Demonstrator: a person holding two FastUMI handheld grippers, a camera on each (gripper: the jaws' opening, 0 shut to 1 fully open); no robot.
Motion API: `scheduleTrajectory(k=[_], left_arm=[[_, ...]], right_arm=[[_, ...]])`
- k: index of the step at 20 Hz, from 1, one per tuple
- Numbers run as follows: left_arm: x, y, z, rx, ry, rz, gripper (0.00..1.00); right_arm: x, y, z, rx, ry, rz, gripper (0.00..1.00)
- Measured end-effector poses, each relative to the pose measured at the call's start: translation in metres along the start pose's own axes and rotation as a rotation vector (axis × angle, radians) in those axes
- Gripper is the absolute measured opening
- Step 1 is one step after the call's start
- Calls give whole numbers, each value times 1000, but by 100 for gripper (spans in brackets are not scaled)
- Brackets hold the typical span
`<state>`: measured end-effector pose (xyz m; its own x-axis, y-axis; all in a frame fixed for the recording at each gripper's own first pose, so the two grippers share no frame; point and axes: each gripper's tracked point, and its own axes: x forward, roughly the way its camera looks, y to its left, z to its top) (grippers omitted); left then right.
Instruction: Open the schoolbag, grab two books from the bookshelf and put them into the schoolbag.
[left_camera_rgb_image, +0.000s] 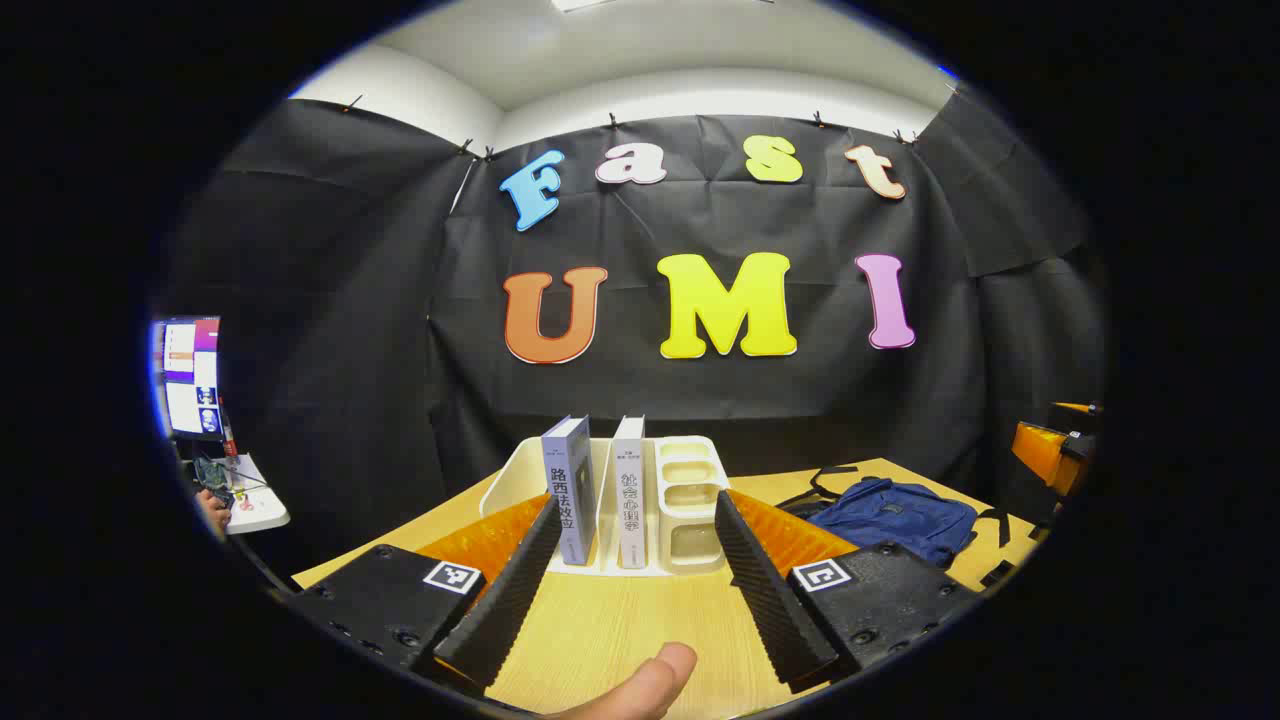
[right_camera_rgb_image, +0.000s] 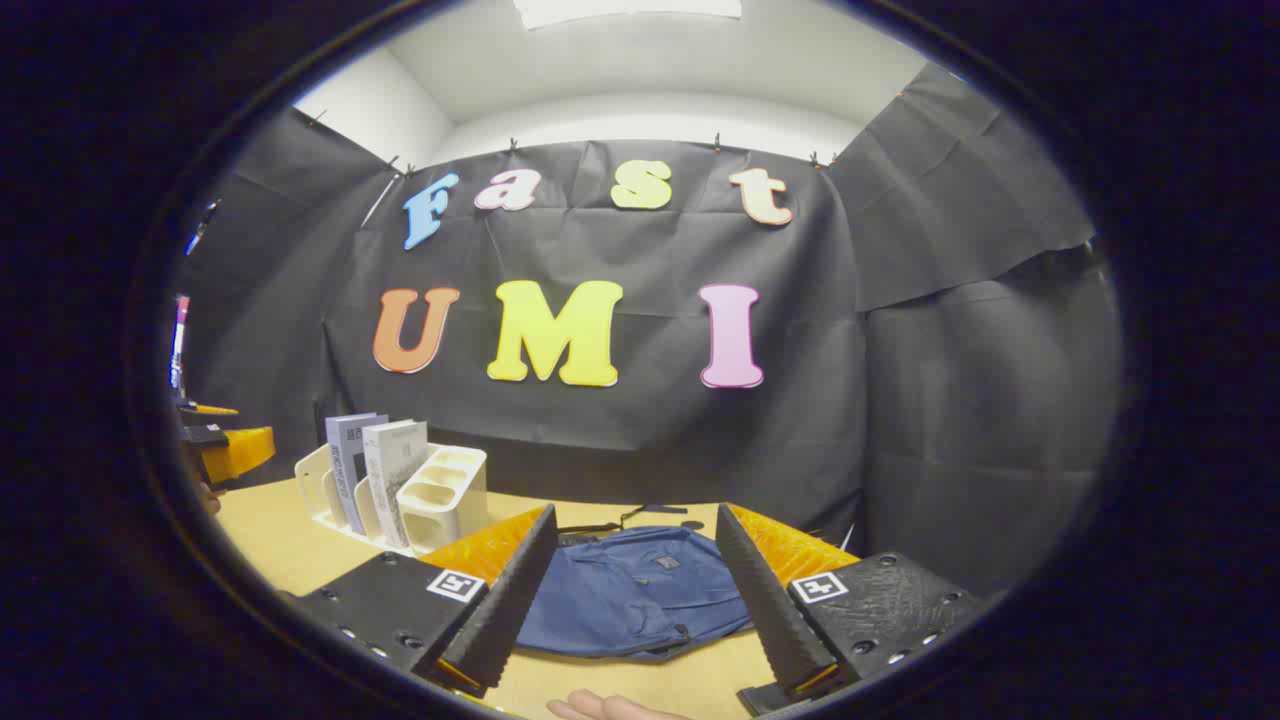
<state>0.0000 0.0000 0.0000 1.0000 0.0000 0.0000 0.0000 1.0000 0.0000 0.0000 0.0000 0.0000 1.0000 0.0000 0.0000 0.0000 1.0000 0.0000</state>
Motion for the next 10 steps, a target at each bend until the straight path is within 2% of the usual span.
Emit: scheduleTrajectory(k=[1, 4, 5, 10], left_arm=[[-4, 4, -1, 6, 2, -4, 97], [-9, 15, -3, 12, -2, -9, 97], [-10, 20, -7, 1, 10, -13, 97], [-15, 32, -3, -13, 16, -26, 97]], right_arm=[[-2, 3, -1, -5, 5, -1, 97], [-8, -3, -3, 14, 8, -47, 94], [-9, -2, -7, 31, 15, -52, 98], [-4, 0, -29, 33, 105, -47, 93]])
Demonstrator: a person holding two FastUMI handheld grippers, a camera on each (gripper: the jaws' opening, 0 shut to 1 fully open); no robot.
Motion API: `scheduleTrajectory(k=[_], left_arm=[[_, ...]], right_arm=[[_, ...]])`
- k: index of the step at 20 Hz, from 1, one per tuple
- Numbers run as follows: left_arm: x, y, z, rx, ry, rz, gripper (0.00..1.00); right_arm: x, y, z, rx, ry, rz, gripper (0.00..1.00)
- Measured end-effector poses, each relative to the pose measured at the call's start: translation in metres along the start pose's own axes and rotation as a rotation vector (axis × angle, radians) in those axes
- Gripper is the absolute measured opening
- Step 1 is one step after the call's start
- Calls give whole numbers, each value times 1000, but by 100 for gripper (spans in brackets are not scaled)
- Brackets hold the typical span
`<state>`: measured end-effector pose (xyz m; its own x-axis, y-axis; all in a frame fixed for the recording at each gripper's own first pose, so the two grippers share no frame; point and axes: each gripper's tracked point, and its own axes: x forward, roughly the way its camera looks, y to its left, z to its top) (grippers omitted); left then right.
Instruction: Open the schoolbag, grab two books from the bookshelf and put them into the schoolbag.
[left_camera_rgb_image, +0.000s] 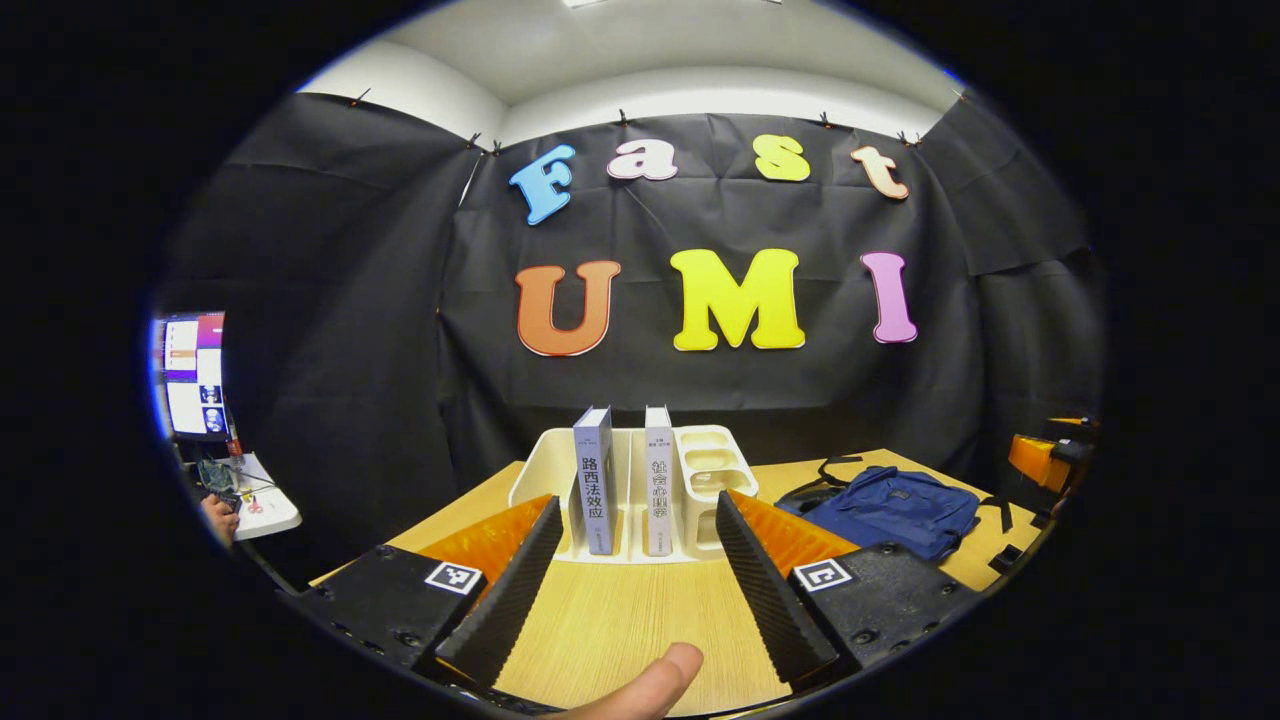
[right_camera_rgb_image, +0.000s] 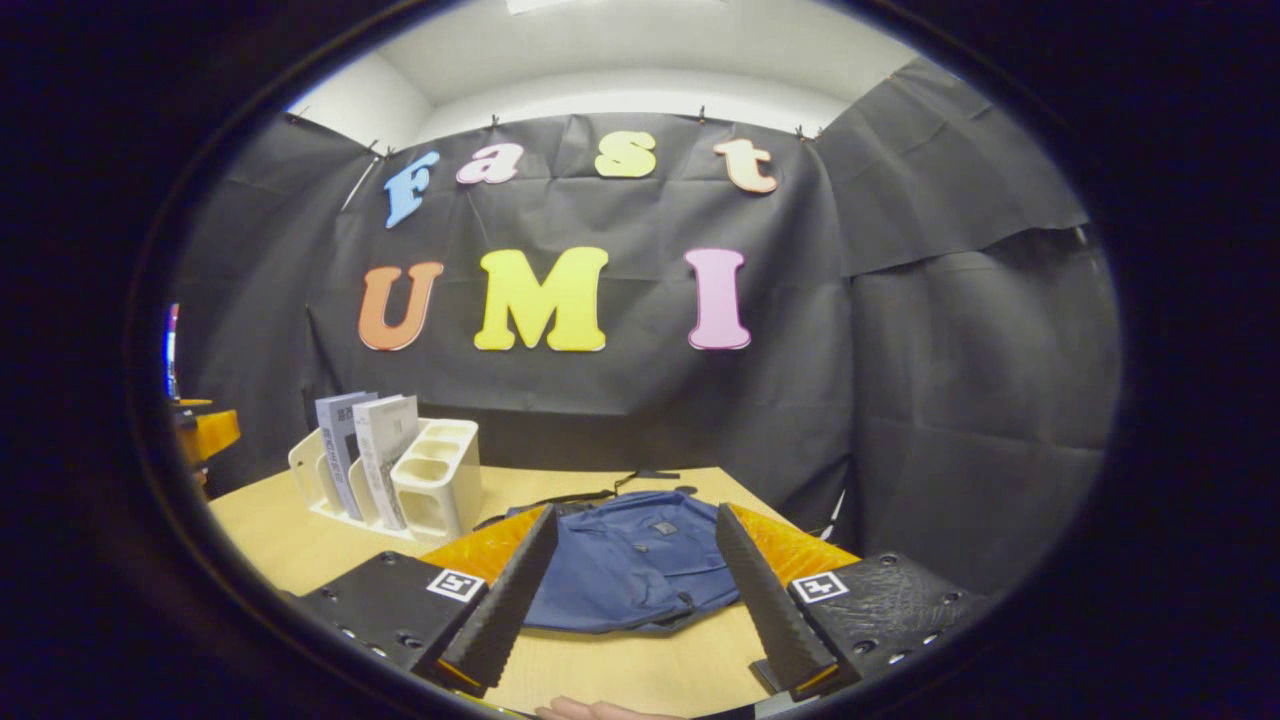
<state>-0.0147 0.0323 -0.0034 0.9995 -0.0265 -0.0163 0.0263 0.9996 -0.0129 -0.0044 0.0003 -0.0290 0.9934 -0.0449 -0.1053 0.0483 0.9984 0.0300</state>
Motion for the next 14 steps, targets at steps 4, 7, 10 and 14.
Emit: scheduleTrajectory(k=[4, 7, 10, 14], left_arm=[[-6, 9, 3, 16, -9, 5, 97], [-6, 10, 3, 9, -14, -3, 97], [-4, 9, 0, 18, -6, -7, 97], [-2, 13, -3, 21, 4, -5, 97]], right_arm=[[3, 4, 1, -16, 4, 9, 95], [1, 11, -1, -38, 6, 18, 95], [2, 18, -5, -54, 19, 26, 95], [6, 33, -13, -102, 35, 37, 95]])
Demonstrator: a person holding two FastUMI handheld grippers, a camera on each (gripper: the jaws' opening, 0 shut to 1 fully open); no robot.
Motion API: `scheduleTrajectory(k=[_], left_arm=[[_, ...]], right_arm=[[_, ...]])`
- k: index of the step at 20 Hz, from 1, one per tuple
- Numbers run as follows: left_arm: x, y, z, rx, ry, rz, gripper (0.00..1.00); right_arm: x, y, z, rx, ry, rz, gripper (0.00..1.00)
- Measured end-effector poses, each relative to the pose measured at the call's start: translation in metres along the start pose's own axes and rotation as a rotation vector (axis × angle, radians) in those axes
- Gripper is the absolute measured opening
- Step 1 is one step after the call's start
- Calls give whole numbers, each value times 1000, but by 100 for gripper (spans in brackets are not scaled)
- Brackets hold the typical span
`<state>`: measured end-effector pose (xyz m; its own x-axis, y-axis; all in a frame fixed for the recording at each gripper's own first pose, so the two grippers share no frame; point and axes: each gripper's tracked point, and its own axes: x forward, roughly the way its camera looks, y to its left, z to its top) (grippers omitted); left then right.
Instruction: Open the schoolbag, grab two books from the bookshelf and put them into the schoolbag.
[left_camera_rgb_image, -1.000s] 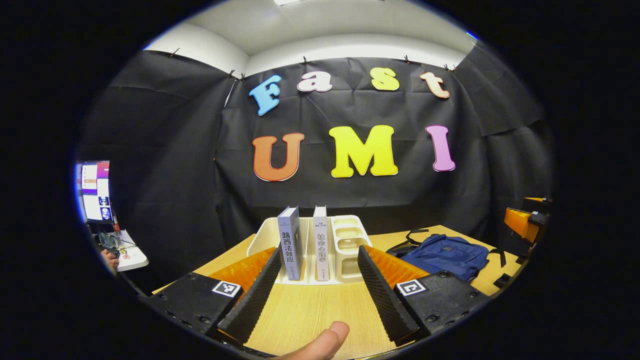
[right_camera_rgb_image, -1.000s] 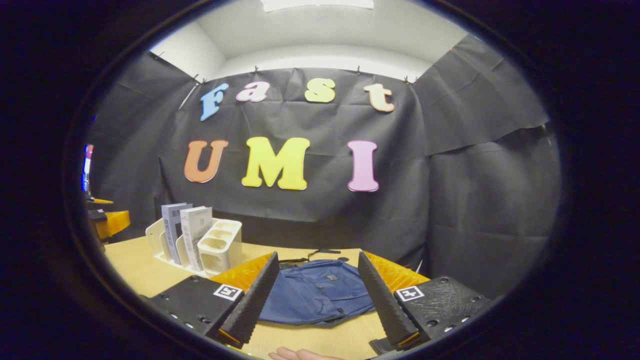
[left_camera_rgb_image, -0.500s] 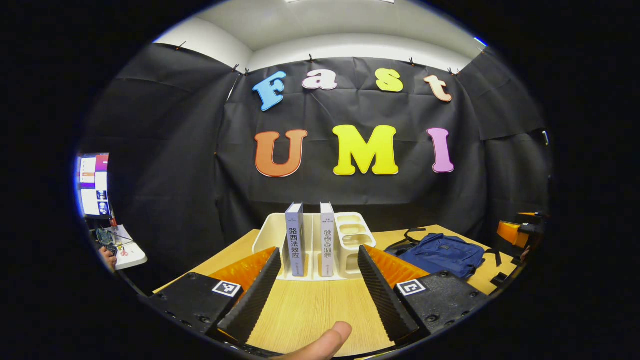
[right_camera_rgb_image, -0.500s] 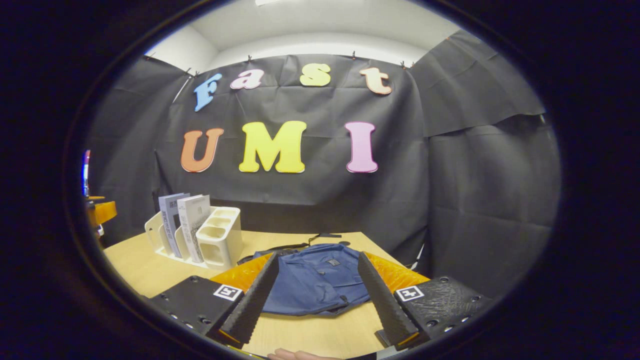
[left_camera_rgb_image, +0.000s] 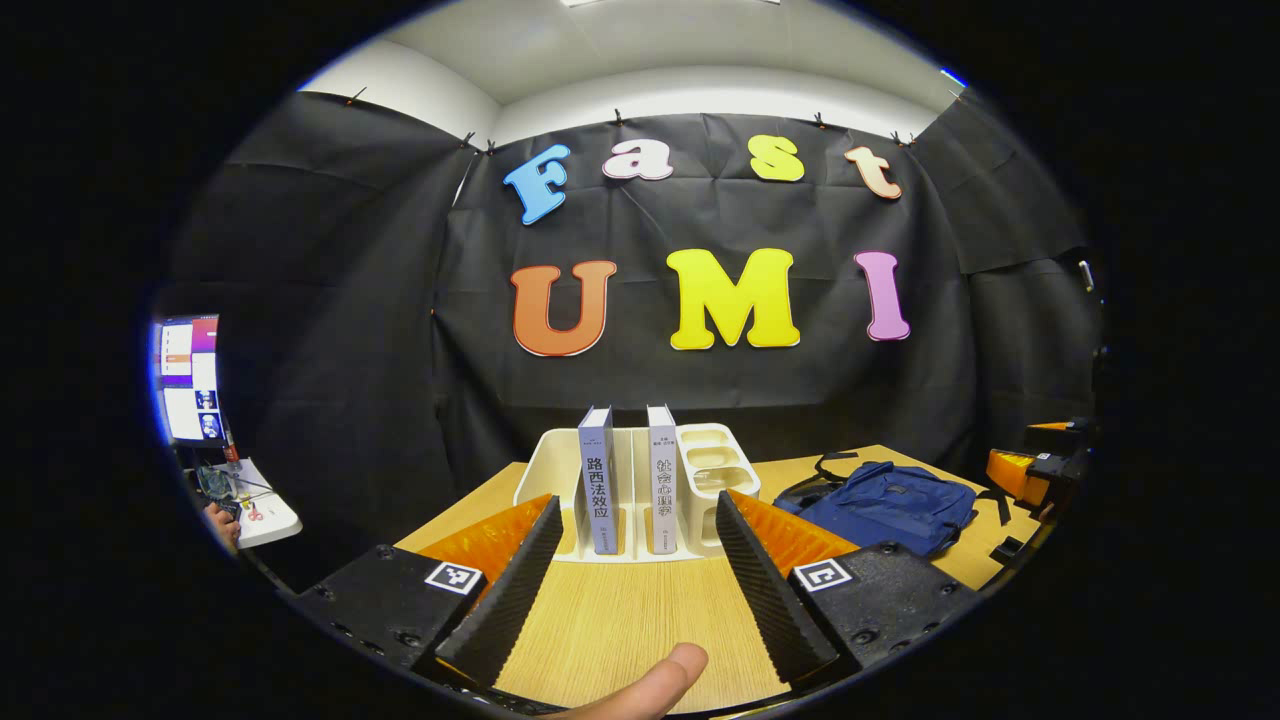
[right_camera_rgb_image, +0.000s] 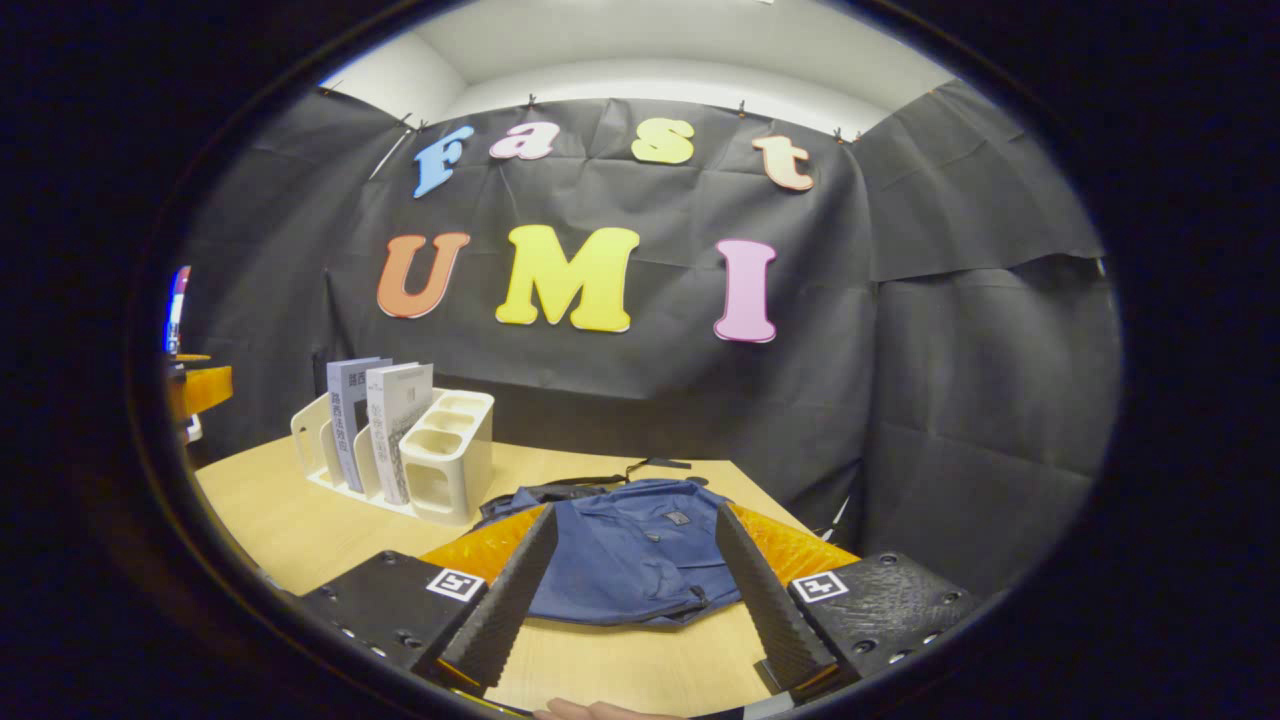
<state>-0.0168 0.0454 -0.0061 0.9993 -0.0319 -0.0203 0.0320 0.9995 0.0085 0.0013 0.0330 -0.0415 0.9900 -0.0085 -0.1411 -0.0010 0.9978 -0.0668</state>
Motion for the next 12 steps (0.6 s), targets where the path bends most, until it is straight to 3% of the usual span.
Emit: scheduleTrajectory(k=[7, 12], left_arm=[[1, -1, -1, -14, -10, 1, 97], [1, 3, 3, -16, -35, 3, 96]], right_arm=[[29, 44, -19, -75, 48, 51, 98], [64, 93, -51, -139, 148, 124, 98]])
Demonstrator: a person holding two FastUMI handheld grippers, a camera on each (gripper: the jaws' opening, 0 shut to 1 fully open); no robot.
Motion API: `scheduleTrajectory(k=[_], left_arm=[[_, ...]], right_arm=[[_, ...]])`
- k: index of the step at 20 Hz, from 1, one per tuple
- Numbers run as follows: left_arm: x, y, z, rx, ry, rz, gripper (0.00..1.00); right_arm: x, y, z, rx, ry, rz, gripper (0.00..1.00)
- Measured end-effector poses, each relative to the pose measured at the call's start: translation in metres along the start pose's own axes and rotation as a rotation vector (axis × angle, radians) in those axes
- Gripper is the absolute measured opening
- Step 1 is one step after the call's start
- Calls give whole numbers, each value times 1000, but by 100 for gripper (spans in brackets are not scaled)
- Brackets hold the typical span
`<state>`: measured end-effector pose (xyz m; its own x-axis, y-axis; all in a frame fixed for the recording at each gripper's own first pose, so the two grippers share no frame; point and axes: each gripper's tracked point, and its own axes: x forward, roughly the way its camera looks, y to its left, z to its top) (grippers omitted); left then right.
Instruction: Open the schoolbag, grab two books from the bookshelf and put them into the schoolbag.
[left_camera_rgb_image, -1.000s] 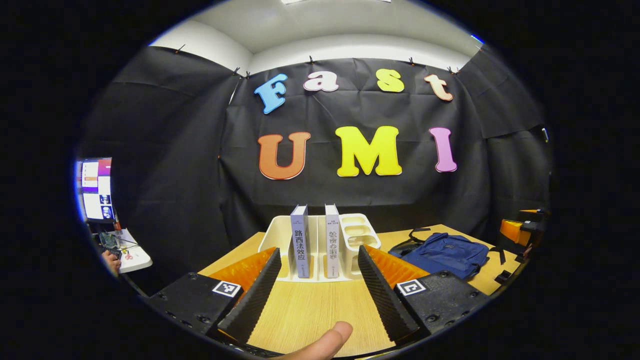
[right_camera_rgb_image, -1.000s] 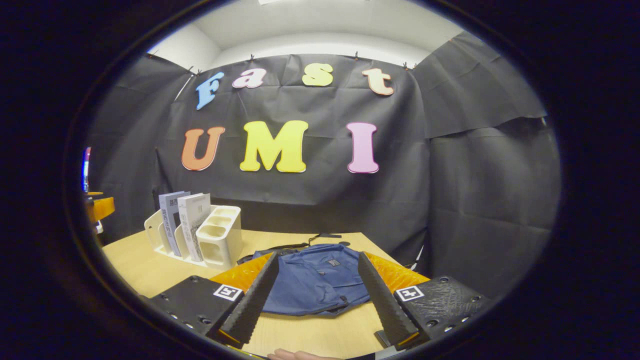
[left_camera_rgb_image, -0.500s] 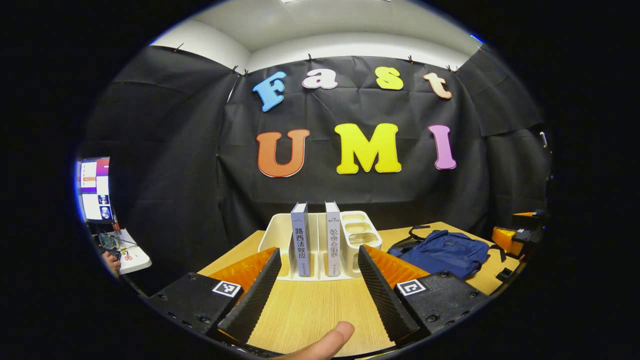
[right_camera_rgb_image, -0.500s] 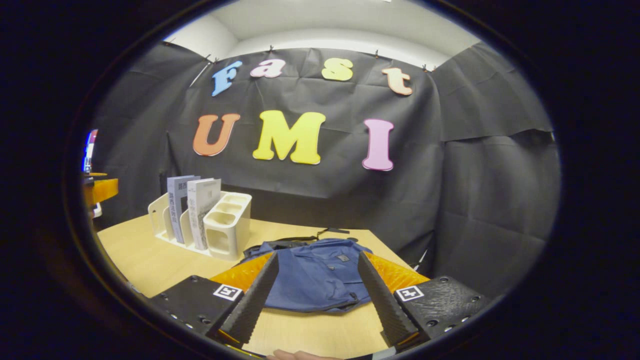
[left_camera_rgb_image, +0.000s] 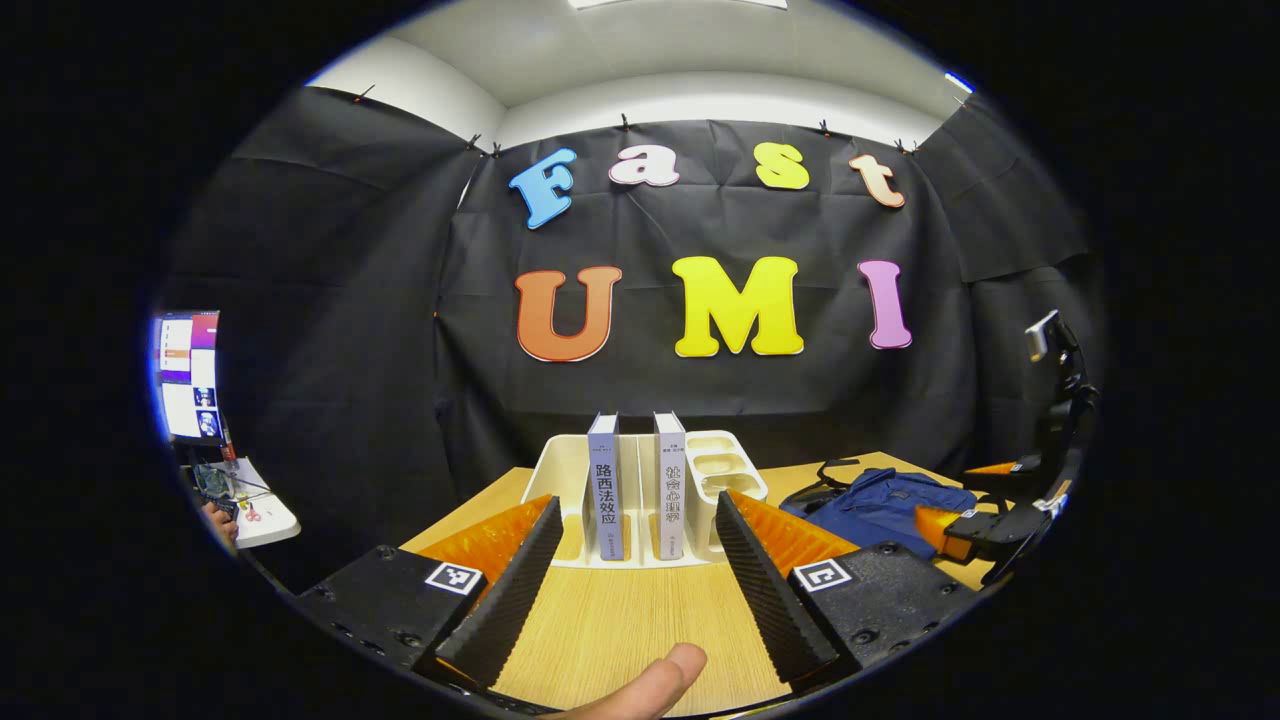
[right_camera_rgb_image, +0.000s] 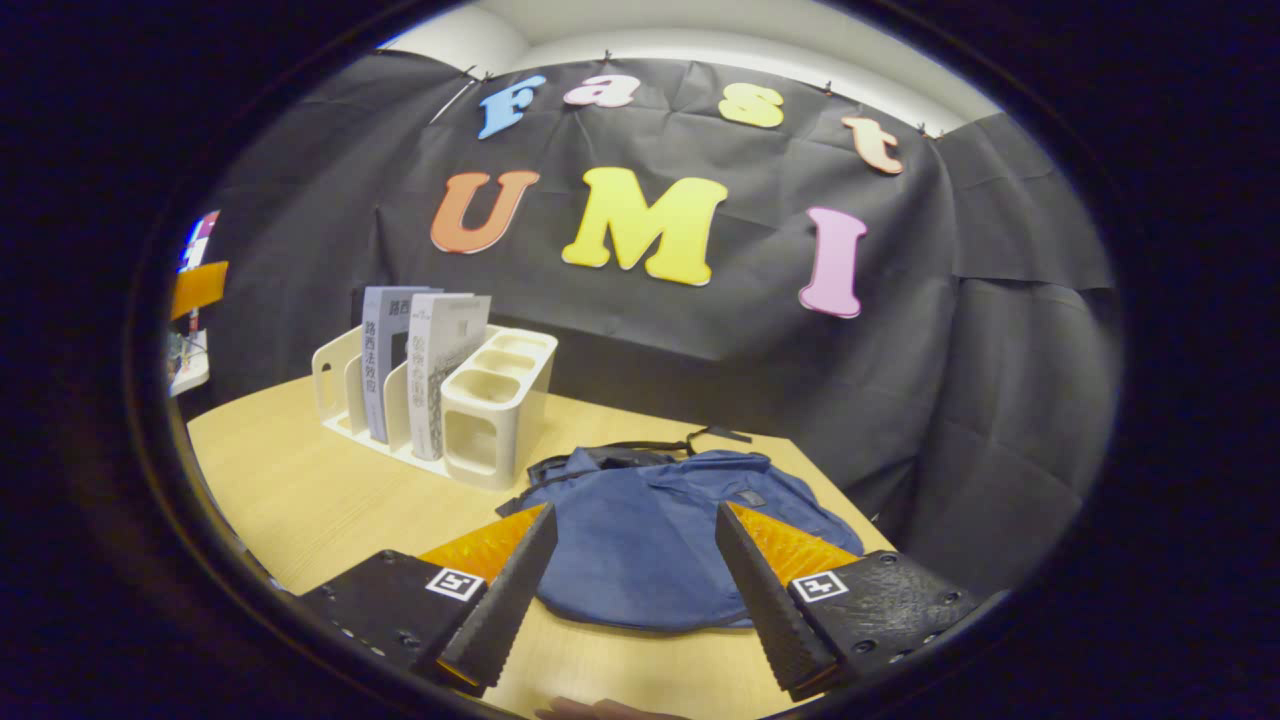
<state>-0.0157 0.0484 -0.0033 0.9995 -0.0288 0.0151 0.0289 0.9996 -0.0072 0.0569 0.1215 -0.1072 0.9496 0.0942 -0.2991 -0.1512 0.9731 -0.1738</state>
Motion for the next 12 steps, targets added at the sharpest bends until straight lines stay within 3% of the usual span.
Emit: scheduleTrajectory(k=[5, 9, 11, 12], left_arm=[[4, 14, -4, 0, 14, 19, 96], [9, 21, -9, 9, 30, 31, 94], [10, 21, -10, 14, 34, 31, 94], [10, 20, -11, 15, 37, 29, 97]], right_arm=[[44, 43, -33, -113, 121, 40, 96], [62, 65, -52, -259, 170, 39, 98], [71, 68, -58, -311, 190, 16, 94], [78, 70, -61, -331, 207, 11, 98]])
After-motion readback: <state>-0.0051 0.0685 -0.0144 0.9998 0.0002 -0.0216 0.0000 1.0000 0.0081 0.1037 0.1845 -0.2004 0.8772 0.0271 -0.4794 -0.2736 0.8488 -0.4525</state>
